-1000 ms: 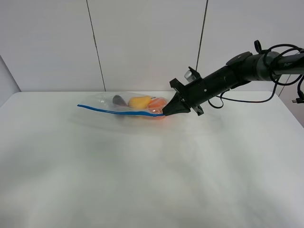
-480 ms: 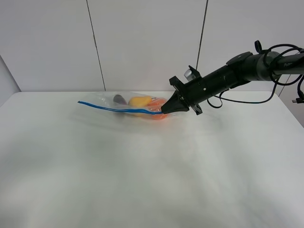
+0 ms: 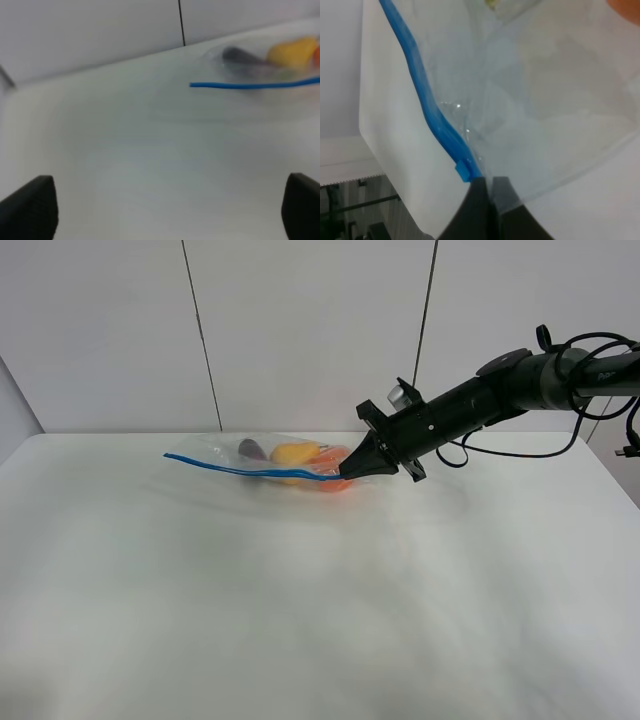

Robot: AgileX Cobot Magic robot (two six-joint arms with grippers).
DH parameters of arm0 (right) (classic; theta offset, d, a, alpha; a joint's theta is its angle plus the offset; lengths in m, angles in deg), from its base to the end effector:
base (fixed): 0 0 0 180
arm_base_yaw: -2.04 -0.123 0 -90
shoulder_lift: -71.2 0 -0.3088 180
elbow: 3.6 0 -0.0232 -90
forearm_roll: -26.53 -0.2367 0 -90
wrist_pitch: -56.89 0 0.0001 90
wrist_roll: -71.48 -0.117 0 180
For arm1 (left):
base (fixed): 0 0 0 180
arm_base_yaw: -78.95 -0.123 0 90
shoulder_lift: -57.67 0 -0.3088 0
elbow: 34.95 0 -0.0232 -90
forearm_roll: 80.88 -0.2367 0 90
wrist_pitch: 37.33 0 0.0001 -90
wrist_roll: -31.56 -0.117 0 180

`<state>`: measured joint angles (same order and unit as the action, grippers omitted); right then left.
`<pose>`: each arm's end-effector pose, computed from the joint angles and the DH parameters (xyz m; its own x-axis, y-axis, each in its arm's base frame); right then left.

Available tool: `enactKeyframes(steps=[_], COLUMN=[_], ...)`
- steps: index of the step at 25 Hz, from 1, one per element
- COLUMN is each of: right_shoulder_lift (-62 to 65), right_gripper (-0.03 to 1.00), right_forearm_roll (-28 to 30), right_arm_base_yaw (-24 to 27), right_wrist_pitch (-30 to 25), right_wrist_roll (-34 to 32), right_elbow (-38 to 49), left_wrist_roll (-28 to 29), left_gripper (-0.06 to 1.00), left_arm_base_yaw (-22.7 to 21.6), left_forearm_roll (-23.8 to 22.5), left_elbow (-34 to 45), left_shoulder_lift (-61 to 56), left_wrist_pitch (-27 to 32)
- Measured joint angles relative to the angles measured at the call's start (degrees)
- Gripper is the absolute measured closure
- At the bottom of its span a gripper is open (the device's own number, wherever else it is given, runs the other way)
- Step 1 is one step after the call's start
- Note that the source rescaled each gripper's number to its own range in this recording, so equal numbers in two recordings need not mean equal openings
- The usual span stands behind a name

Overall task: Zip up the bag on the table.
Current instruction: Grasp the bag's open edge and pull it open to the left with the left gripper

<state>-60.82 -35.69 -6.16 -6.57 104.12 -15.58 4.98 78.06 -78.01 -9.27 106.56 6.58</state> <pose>0.4262 0.1550 0.1856 -0.9804 -0.0589 -0.1878 -0.1863 0.5851 0.7893 0.1218 -0.0022 0.3852 -0.4271 0.4080 -0.8069 0.2112 0.9127 0.3497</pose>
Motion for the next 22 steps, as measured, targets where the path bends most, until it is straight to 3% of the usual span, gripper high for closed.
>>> enactKeyframes(steps=[7,10,15,22], right_shoulder_lift=[0.00,0.00,0.00,0.00], right_gripper=[0.97,0.97,0.97,0.97], right_forearm_roll=[0.00,0.00,0.00,0.00], right_arm_base_yaw=[0.00,0.00,0.00,0.00], right_wrist_pitch=[0.00,0.00,0.00,0.00], right_wrist_roll=[0.00,0.00,0.00,0.00], right_elbow=[0.00,0.00,0.00,0.00], left_wrist_roll=[-45.57,-56.31,-63.04,-63.77], left_gripper=[-0.06,-0.06,-0.06,-0.06], left_arm_base_yaw=[0.00,0.41,5.37,19.74], left_forearm_roll=[1.62,9.06,18.43,20.13], left_elbow=[-0.48,-0.48,-0.48,-0.48], left_shoulder_lift=[15.03,20.28,27.26,36.71], left_wrist_pitch=[-13.99,-18.07,-21.69,-29.48])
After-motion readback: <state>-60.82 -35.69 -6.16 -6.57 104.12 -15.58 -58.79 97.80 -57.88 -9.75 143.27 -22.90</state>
